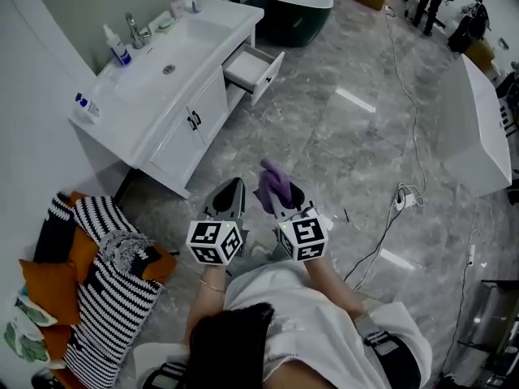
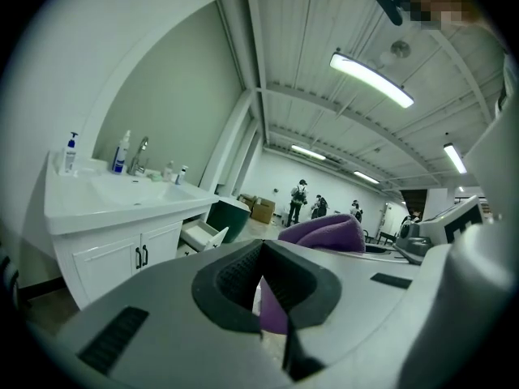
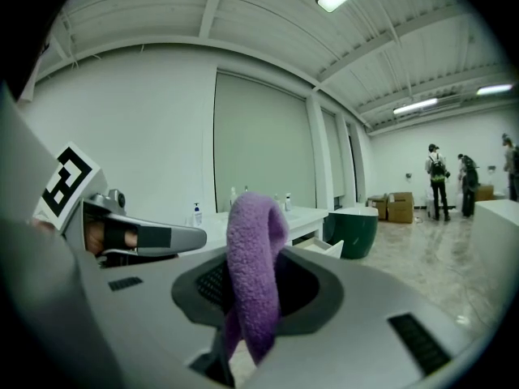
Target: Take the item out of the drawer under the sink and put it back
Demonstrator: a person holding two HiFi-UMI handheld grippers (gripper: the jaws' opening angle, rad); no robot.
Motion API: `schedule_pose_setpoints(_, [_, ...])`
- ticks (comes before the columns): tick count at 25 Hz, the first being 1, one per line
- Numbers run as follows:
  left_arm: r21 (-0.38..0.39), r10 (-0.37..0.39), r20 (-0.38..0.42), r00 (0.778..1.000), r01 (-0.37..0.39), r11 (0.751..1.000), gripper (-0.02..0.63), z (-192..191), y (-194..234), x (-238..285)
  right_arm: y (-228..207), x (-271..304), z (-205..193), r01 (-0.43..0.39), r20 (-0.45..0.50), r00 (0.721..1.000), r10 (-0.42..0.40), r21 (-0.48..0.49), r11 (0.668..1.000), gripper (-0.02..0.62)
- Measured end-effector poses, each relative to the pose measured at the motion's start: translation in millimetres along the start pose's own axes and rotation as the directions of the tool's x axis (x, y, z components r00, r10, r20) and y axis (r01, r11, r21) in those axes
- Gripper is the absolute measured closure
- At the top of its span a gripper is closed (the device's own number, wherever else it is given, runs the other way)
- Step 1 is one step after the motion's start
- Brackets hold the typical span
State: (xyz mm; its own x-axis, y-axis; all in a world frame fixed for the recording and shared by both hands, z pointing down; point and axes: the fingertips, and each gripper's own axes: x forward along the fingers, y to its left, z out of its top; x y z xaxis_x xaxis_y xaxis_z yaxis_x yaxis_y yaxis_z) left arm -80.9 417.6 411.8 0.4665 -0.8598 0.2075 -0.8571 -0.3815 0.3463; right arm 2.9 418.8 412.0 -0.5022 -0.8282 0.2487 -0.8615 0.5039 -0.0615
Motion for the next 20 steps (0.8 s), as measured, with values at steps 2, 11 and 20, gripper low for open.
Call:
schedule_pose_setpoints(2, [0.027,0.001,-0.022,1.0,0.0,1.0,0.603,-5.2,-3.2,3.3,-3.4,-2.7,0.2,0.016,-0.003,1.0,-0.016,-0.004,1.0,0.494])
schedule_pose_setpoints(11, [0.063,0.047,-0.055,0.997,-0.044,0.997,0.603,-3.5,-0.2,5.4,-0.9,-0.3,4.9,0.002,0.002,1.0,-0.002,0.008,1.0,0.494])
schedule_pose_setpoints(20, [0.059,0.069,-0.032,0.997,-0.067,0.996,0.603,-2.4,6.4,18.9,-7.8,15.8,9.9,-0.044,0.025,0.999,0.044,-0.008,0.999,0.494])
